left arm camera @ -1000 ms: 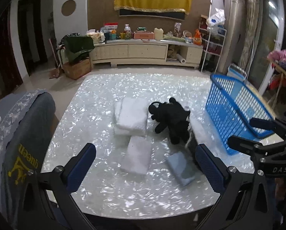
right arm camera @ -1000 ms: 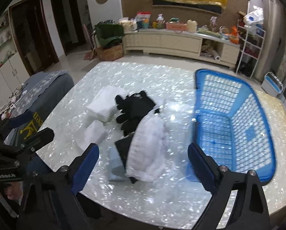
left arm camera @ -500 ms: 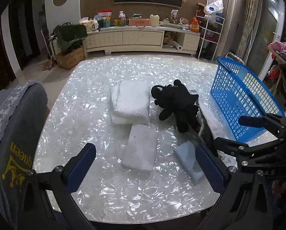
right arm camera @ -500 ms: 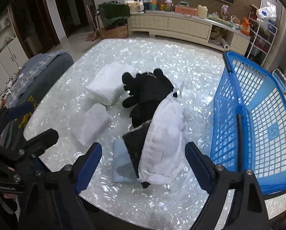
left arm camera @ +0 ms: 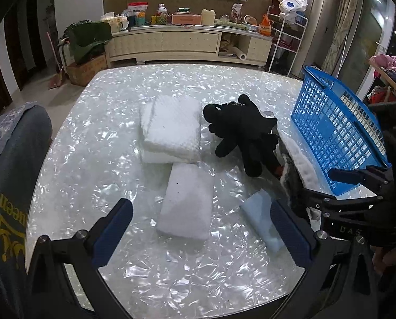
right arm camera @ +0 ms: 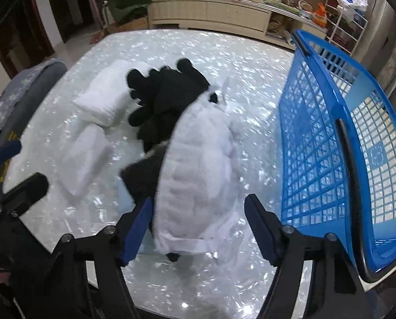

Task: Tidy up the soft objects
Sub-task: 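Reach the right gripper to the white mesh bag and grasp it, then carry the white mesh bag into the blue basket and release it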

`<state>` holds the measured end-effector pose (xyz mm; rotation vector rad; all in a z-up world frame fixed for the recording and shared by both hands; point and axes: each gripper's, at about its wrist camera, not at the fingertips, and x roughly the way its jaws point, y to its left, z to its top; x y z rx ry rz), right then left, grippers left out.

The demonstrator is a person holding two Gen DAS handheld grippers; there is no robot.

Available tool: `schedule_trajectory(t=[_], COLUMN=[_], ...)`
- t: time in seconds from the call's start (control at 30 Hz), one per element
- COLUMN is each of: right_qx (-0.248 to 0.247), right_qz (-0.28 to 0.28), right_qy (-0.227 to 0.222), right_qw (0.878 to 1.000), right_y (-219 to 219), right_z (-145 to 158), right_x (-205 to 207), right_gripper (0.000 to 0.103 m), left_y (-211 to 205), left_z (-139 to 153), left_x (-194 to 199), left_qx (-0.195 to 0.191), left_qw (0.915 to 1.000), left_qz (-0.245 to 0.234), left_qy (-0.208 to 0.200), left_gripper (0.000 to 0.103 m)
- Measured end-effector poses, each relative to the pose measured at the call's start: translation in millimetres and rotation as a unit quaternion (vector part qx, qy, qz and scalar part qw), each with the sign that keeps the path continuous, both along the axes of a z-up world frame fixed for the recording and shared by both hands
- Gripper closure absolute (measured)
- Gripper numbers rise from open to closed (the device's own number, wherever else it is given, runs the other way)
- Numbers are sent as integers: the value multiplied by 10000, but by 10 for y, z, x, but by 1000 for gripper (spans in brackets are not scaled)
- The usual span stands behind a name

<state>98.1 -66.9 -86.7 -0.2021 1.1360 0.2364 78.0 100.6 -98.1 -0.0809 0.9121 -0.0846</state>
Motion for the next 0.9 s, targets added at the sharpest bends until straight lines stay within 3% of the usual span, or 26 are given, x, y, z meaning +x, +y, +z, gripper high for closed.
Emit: schedule_trajectory(t=[0.07,0.17,0.23,0.33,0.9], right_qx=[-51,-84,-96,-2,594], right_qz=[-60,-109,-153,-257,-52], right_qy=[52,115,137,37,-494], right_qw=[10000,9998,9997,9997,9970], right_y=[-24,-31,-38,-78,-182], right_z=[-40,-85,-102,-67,587], right_x=[11,35,40,6,-155], right_gripper=[39,57,77,90,94], left_y=[7,14,19,46,204], left_z=[-16,-46,-54,-41,341], left_x=[4,9,4,-12,-127], left_qx=[-15,-21,-20,-38,-125], left_qw=[10000,10000,10000,10000,9998], left_qz=[-14,-13,-7,7,30], left_qy=[17,49,60,31,-142], left_gripper=[0,0,0,0,0])
